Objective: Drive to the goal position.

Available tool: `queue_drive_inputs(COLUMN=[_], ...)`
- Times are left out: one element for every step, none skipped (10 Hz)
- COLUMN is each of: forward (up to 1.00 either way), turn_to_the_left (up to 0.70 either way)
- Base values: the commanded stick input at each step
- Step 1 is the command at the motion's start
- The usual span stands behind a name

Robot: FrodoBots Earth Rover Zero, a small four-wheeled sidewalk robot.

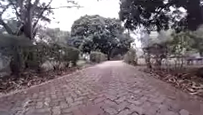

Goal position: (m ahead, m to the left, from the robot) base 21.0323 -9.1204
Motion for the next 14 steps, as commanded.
queue_drive_inputs(forward=[0.70, 0.70, 0.70, 0.70, 0.70, 0.70, 0.70, 0.70, 0.70, 0.70, 0.70, 0.70, 0.70, 0.70], turn_to_the_left=[-0.02, -0.06, -0.17, -0.30, -0.16, -0.01, 0.00, 0.00, 0.00, 0.00, 0.00, 0.00, 0.00, 0.00])
